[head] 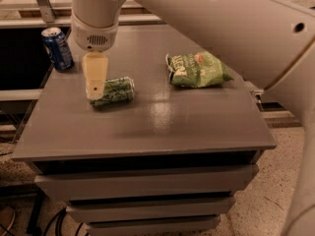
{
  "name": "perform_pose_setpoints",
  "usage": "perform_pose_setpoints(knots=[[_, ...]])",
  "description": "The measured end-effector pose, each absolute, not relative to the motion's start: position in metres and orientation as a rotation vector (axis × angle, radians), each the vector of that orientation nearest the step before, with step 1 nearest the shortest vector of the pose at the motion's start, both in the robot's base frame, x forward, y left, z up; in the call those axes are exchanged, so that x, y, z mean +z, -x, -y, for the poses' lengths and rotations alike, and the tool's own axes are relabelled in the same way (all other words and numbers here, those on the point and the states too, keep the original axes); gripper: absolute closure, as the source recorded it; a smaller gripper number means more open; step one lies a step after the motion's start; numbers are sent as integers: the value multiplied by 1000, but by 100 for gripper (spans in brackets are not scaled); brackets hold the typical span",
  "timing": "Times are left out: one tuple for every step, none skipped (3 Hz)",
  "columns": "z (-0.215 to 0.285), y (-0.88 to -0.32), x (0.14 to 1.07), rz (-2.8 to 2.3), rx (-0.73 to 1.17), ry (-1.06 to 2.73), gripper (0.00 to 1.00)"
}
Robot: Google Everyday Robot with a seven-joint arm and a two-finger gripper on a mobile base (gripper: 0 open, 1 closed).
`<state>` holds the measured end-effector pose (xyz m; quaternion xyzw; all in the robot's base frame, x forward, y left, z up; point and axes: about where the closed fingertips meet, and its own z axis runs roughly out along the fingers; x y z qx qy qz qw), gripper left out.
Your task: Place green can upright
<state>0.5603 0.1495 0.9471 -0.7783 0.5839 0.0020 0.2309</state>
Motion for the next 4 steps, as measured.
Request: perform_pose_setpoints(knots=[[-170,-561,930,-1645,9,2194,0],[-185,-558,914,-1734,31,2222,0],[-192,-555,897,-1821,52,2229,0],[-189,-555,879,-1925,66,2196,0]])
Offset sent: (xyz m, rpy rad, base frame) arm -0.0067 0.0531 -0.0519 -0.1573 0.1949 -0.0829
